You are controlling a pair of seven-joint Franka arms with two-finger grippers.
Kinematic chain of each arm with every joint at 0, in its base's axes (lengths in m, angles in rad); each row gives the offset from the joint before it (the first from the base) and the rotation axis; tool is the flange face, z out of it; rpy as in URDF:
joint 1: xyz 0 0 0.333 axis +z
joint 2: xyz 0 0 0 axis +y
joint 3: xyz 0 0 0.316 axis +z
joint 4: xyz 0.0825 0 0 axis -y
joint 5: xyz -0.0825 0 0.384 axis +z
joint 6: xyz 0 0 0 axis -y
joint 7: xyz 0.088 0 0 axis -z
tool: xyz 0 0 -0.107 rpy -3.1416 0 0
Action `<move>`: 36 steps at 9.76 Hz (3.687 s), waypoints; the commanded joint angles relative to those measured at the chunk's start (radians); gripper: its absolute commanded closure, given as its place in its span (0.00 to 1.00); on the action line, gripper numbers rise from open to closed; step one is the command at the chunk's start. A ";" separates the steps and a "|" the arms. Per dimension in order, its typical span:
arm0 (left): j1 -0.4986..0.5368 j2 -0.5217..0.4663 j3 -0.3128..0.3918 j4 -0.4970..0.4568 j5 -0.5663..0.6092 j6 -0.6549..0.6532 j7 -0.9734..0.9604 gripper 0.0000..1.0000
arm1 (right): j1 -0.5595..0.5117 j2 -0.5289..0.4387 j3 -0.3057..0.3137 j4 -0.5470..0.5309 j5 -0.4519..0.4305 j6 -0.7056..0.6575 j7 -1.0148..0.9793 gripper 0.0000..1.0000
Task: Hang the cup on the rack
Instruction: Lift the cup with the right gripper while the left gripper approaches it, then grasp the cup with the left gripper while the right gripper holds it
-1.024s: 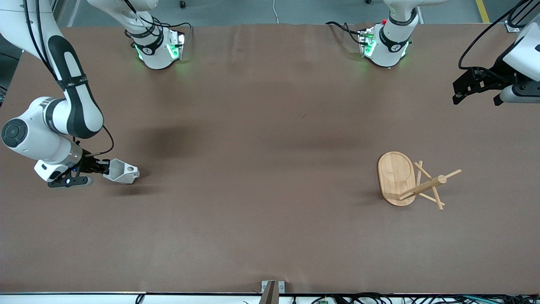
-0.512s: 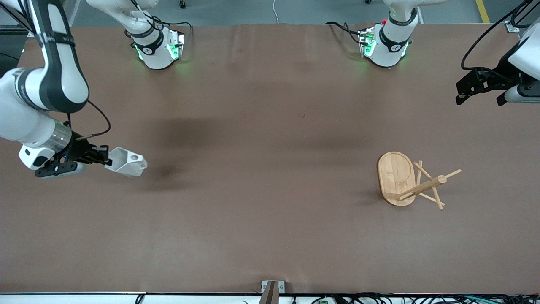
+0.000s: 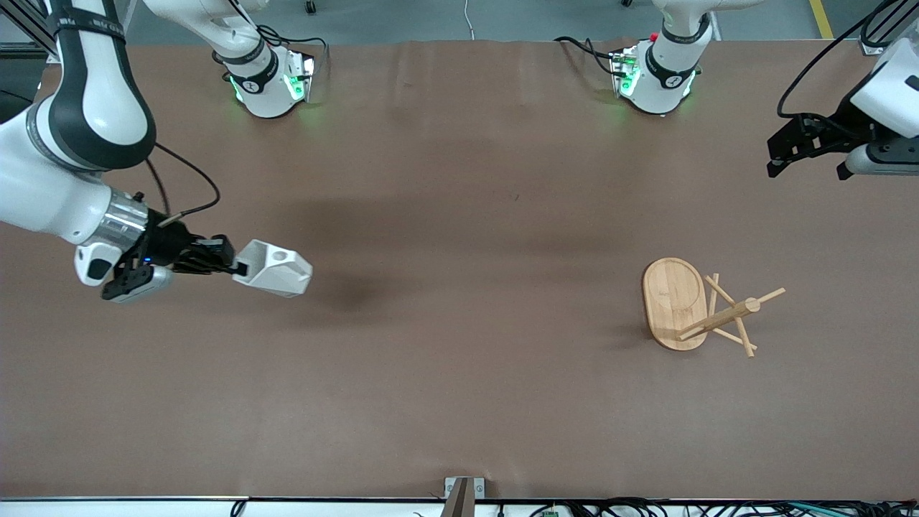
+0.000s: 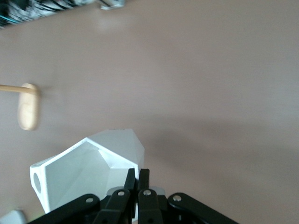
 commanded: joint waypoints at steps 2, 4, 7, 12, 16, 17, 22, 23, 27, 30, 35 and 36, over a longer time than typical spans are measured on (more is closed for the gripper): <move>-0.021 0.055 -0.075 0.018 -0.085 -0.010 0.123 0.00 | 0.082 0.002 -0.007 0.041 0.287 0.000 -0.006 1.00; -0.032 0.075 -0.146 0.018 -0.167 -0.004 0.226 0.00 | 0.125 0.001 -0.007 0.041 0.482 -0.007 -0.003 1.00; -0.038 0.075 -0.348 0.024 -0.168 0.079 0.231 0.00 | 0.238 0.002 -0.007 0.041 0.609 -0.012 0.025 1.00; -0.040 0.082 -0.557 0.047 -0.155 0.153 0.292 0.00 | 0.324 0.015 -0.005 0.046 0.639 -0.064 0.008 1.00; -0.071 0.136 -0.562 0.046 -0.155 0.231 0.505 0.00 | 0.326 0.039 -0.005 0.084 0.647 -0.222 0.011 1.00; -0.086 0.136 -0.562 0.044 -0.155 0.233 0.506 0.00 | 0.334 0.045 -0.005 0.084 0.651 -0.225 0.009 1.00; -0.113 0.185 -0.562 0.033 -0.155 0.295 0.498 0.00 | 0.357 0.050 -0.005 0.106 0.685 -0.228 0.003 1.00; -0.115 0.185 -0.562 0.033 -0.153 0.300 0.498 0.00 | 0.357 0.050 -0.005 0.106 0.685 -0.251 0.002 1.00; -0.121 0.187 -0.562 0.012 -0.153 0.322 0.507 0.05 | 0.354 0.049 -0.007 0.107 0.685 -0.288 0.003 1.00; -0.120 0.184 -0.562 0.006 -0.155 0.317 0.489 0.78 | 0.352 0.049 -0.007 0.107 0.685 -0.291 0.006 0.99; -0.097 0.176 -0.551 0.013 -0.040 0.245 0.234 0.90 | 0.317 0.044 -0.014 0.109 0.683 -0.357 0.012 0.00; -0.095 0.178 -0.550 0.012 -0.017 0.239 0.135 0.90 | 0.302 0.036 -0.021 0.106 0.670 -0.357 0.011 0.00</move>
